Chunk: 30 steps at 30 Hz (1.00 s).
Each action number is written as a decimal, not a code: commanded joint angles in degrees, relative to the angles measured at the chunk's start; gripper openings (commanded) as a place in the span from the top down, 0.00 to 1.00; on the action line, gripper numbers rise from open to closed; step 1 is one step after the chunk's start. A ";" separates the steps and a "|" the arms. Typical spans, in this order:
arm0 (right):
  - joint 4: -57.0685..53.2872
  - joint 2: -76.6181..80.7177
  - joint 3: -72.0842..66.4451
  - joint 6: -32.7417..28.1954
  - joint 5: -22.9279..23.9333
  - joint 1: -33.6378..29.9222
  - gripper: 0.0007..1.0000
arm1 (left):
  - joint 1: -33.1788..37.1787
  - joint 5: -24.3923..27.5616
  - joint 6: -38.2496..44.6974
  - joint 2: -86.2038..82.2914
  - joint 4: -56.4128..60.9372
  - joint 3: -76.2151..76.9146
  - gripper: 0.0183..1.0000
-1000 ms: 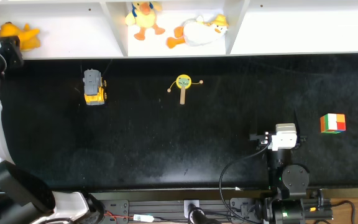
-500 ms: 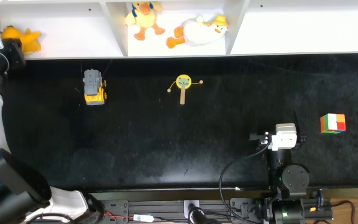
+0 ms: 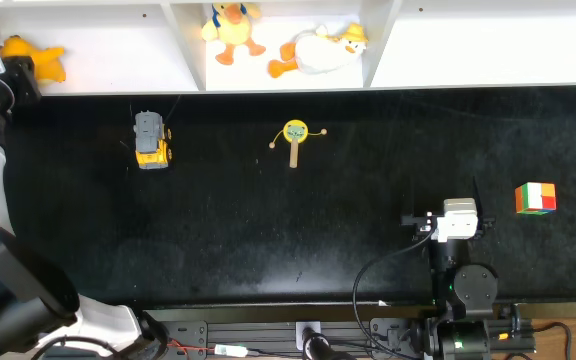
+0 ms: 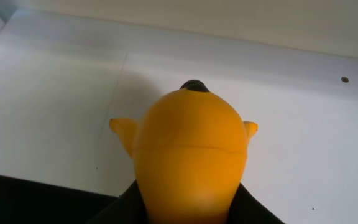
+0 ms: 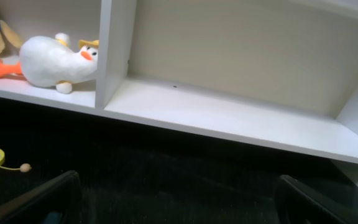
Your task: Store Toys
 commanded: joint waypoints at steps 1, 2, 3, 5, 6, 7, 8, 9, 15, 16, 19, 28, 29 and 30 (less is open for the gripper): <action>0.26 -0.37 -0.79 -0.22 -0.22 0.09 0.00 | -1.09 -0.33 -0.74 2.84 0.44 0.59 0.73; 0.26 -0.37 -0.79 -0.22 -0.22 0.09 0.00 | -1.29 -0.33 -0.87 2.97 0.68 0.59 0.73; 0.26 -0.37 -0.79 -0.22 -0.22 0.09 0.00 | -1.42 -0.33 -0.87 2.99 0.83 0.59 0.73; 0.26 -0.37 -0.79 -0.20 -0.24 0.09 0.00 | -1.57 -0.35 -0.87 2.99 1.14 0.57 0.73; 0.26 -0.37 -0.79 -0.22 -0.22 0.09 0.01 | -1.57 -0.33 -0.94 2.99 1.33 0.57 0.73; 0.26 -0.37 -0.79 -0.22 -0.22 0.09 0.01 | -1.57 -0.37 -1.55 2.99 1.49 0.57 0.72; 0.26 -0.37 -0.79 -0.22 -0.22 0.09 0.00 | -1.57 -0.35 -1.73 2.99 1.53 0.59 0.71; 0.26 -0.37 -0.79 -0.22 -0.24 0.09 0.00 | -1.57 -0.35 -1.73 2.99 1.53 0.57 0.68; 0.26 -0.37 -0.79 -0.20 -0.22 0.09 0.00 | -1.57 -0.35 -1.70 2.95 1.53 0.57 0.01; 0.26 -0.37 -0.79 -0.22 -0.22 0.09 0.01 | -1.57 -0.35 -1.70 2.89 1.53 0.59 0.00; 0.26 -0.37 -0.79 -0.22 -0.22 0.09 0.00 | -1.57 -0.35 -1.70 2.38 1.49 0.59 0.00; 0.26 -0.37 -0.79 -0.22 -0.22 0.09 0.00 | -1.57 -1.05 -1.57 -4.61 -4.55 -1.66 0.00; 0.26 -0.37 -0.79 -0.22 -0.22 0.09 0.00 | -1.57 -1.22 -1.49 -5.79 -5.60 -2.73 0.00; 0.26 -0.37 -0.79 -0.22 -0.24 0.09 0.01 | -1.57 -1.20 -1.49 -7.06 -6.32 -4.13 0.00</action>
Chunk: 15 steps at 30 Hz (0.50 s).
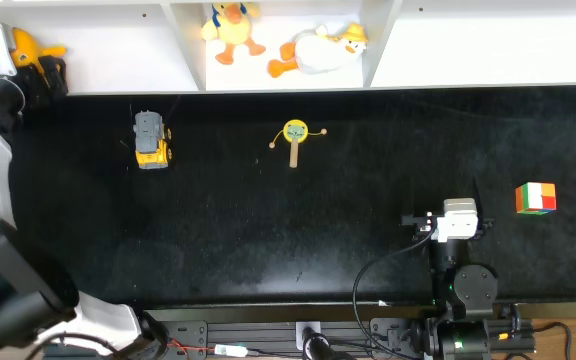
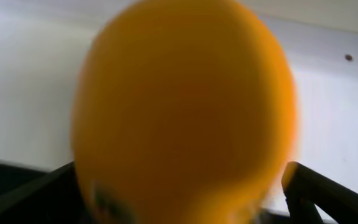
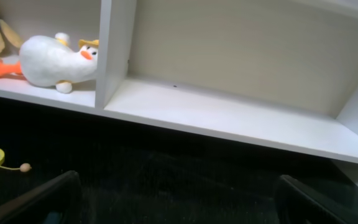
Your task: Store Toys
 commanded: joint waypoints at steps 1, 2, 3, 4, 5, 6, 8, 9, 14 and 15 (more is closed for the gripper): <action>0.26 -0.37 -0.79 -0.22 -0.22 0.09 0.00 | -0.59 -0.61 -0.02 -7.87 -2.45 -4.68 0.00; 0.26 -0.37 -0.79 -0.22 -0.22 0.09 0.00 | -0.76 -0.61 -0.02 -9.44 -2.82 -6.64 0.00; 0.26 -0.37 -0.79 -0.22 -0.24 0.09 0.00 | -1.11 -0.61 -0.02 -11.26 -3.02 -8.94 0.00; 0.26 -0.37 -0.79 -0.22 -0.22 0.09 0.00 | -1.73 -0.63 -0.02 -13.27 -3.06 -11.54 0.00; 0.26 -0.37 -0.79 -0.22 -0.24 0.09 0.00 | -2.51 -0.63 -0.02 -15.74 -2.97 -14.67 0.00; 0.26 -0.37 -0.79 -0.22 -0.24 0.09 0.01 | -3.45 -0.63 -0.02 -18.05 -2.82 -17.55 0.00; 0.26 -0.37 -0.79 -0.22 -0.22 0.09 0.01 | -6.08 -1.27 -0.50 -23.26 -2.36 -24.17 0.00; 0.26 -0.37 -0.79 -0.22 -0.22 0.09 0.00 | -7.34 -1.60 -0.68 -24.87 -2.19 -26.49 0.00; 0.26 -0.37 -0.79 -0.22 -0.22 0.09 0.00 | -13.68 -1.73 -0.63 -25.16 -3.21 -29.90 0.00; 0.26 -0.37 -0.79 -0.20 -0.22 0.09 0.00 | -14.78 -1.73 -0.61 -24.44 -3.23 -29.88 0.00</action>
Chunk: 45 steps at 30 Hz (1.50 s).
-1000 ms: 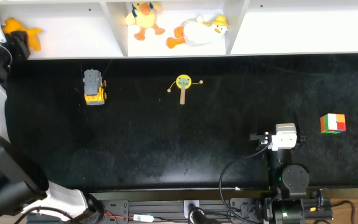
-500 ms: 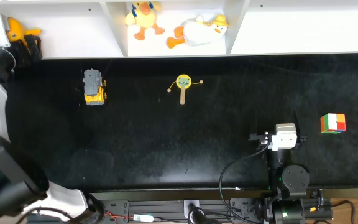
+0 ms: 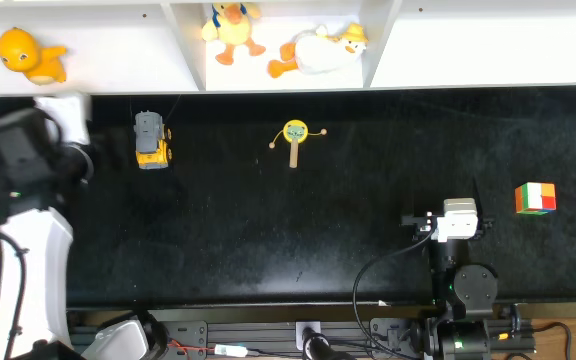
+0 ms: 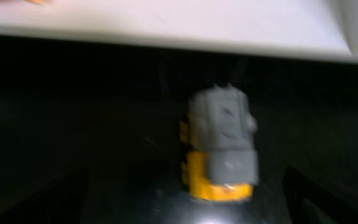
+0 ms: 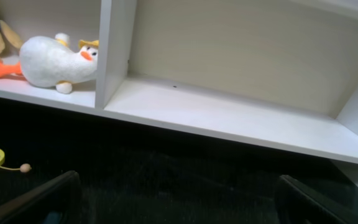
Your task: Store Toys
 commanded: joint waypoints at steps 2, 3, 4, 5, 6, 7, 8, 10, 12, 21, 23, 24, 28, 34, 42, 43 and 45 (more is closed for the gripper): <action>0.26 -0.37 -0.79 -0.20 -0.24 0.09 0.00 | -5.66 -1.44 -0.59 2.82 -0.04 -0.81 0.00; 0.26 -0.37 -0.79 -0.20 -0.24 0.09 0.00 | -6.49 -2.01 -0.57 3.72 -0.07 -0.83 0.00; 0.26 -0.37 -0.79 -0.20 -0.24 0.09 0.00 | -7.21 -2.47 -0.57 4.66 -0.04 -0.83 0.00; 0.26 -0.37 -0.79 -0.20 -0.26 0.09 0.01 | -7.82 -2.89 -0.57 5.64 -0.02 -0.81 0.00; 0.26 -0.37 -0.79 -0.20 -0.24 0.09 0.00 | -8.33 -2.93 -0.55 6.64 0.11 -0.81 0.00; 0.26 -0.37 -0.79 -0.20 -0.24 0.09 0.00 | -8.72 -2.93 -0.52 7.63 0.35 -0.81 0.00; 0.26 -0.37 -0.79 -0.20 -0.24 0.09 0.01 | -9.09 -2.91 -0.50 8.63 0.70 -0.81 0.00; 0.26 -0.37 -0.79 -0.20 -0.24 0.09 0.00 | -9.70 -3.02 -0.50 10.71 2.01 -0.81 0.00; 0.26 -0.37 -0.79 -0.20 -0.26 0.09 0.00 | -10.12 -3.10 -0.37 12.57 3.74 -0.81 0.00; 0.26 -0.37 -0.79 -0.20 -0.24 0.09 0.00 | -10.27 -6.10 -0.42 14.95 6.69 -0.81 0.31; 0.26 -0.37 -0.79 -0.20 -0.24 0.09 0.01 | -10.27 -6.10 -0.42 14.95 6.67 -0.81 0.41; 0.26 -0.37 -0.79 -0.20 -0.24 0.09 0.00 | -10.27 -6.10 -0.44 14.95 6.67 -0.81 0.44; 0.26 -0.37 -0.79 -0.20 -0.24 0.09 0.01 | -10.29 -6.08 -0.42 14.82 6.64 -0.81 0.52; 0.26 -0.37 -0.79 -0.17 -0.24 0.09 0.00 | -10.32 -6.73 -0.39 10.82 4.04 -0.85 0.55; 0.26 -0.37 -0.79 -0.20 -0.26 0.09 0.00 | -10.32 -9.27 -0.39 -1.20 -1.16 -0.72 0.58; 0.26 -0.37 -0.79 -0.20 -0.24 0.09 0.01 | -10.32 -9.27 -0.39 -2.12 -0.94 -0.50 0.58; 0.26 -0.37 -0.79 -0.20 -0.24 0.09 0.00 | -10.32 -9.25 -0.39 -3.23 -0.70 0.70 0.58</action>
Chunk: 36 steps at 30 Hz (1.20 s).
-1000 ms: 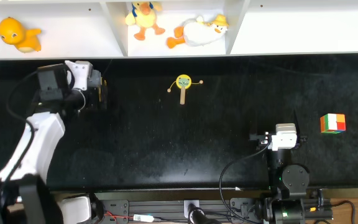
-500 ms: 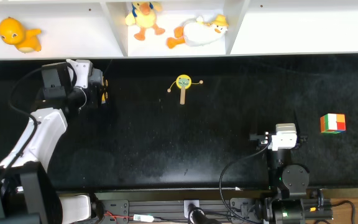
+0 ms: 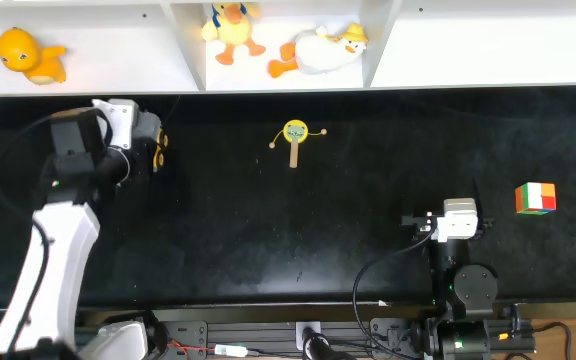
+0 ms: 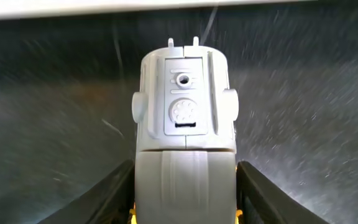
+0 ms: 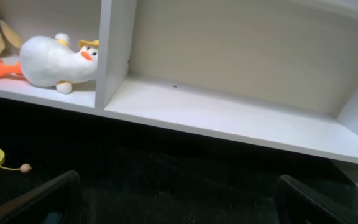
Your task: Store Toys
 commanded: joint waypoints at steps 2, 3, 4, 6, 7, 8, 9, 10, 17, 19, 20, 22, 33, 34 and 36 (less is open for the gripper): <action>0.26 -0.37 -0.79 -0.20 -0.24 0.09 0.00 | -0.37 -0.59 -0.24 -3.91 0.55 3.39 0.59; 0.26 -0.37 -0.79 -0.20 -0.24 0.09 0.00 | -0.48 -0.59 -0.26 -3.26 1.22 5.22 0.59; 0.26 -0.37 -0.79 -0.20 -0.24 0.09 0.00 | -0.48 -0.46 -0.28 -2.69 1.81 6.16 0.59; 0.26 -0.37 -0.79 -0.20 -0.24 0.09 0.01 | -0.48 -0.11 -0.28 -1.07 3.19 8.09 0.59; 0.26 -0.37 -0.79 -0.20 -0.24 0.09 0.00 | -0.48 0.37 -0.26 -0.24 3.74 9.01 0.59; 0.26 -0.37 -0.79 -0.20 -0.24 0.09 0.00 | -0.48 0.57 -0.48 1.40 4.04 10.75 0.60; 0.26 -0.37 -0.79 -0.20 -0.24 0.09 0.01 | -0.52 0.87 -0.46 2.32 3.98 11.74 0.60; 0.26 -0.37 -0.79 -0.20 -0.26 0.09 0.00 | -0.52 0.94 -0.46 3.13 4.04 12.52 0.60; 0.26 -0.37 -0.79 -0.20 -0.24 0.09 0.00 | -1.66 0.92 -0.44 11.76 7.32 19.61 0.60; 0.26 -0.37 -0.79 -0.20 -0.24 0.09 0.00 | -2.19 0.94 -0.46 15.54 9.81 22.18 0.60; 0.26 -0.37 -0.79 -0.20 -0.24 0.09 0.00 | -2.43 0.92 -0.48 17.86 11.54 23.43 0.60; 0.26 -0.37 -0.79 -0.20 -0.24 0.09 0.00 | -2.45 0.90 -0.48 20.00 13.20 24.35 0.58; 0.26 -0.37 -0.79 -0.20 -0.26 0.09 0.01 | -2.45 0.72 -0.44 24.61 16.31 24.65 0.00; 0.26 -0.37 -0.79 -0.20 -0.24 0.09 0.00 | -2.45 0.20 -0.42 23.91 14.88 24.61 0.00; 0.26 -0.37 -0.79 -0.20 -0.24 0.09 0.01 | -2.45 -1.16 -0.39 21.90 12.09 24.02 0.00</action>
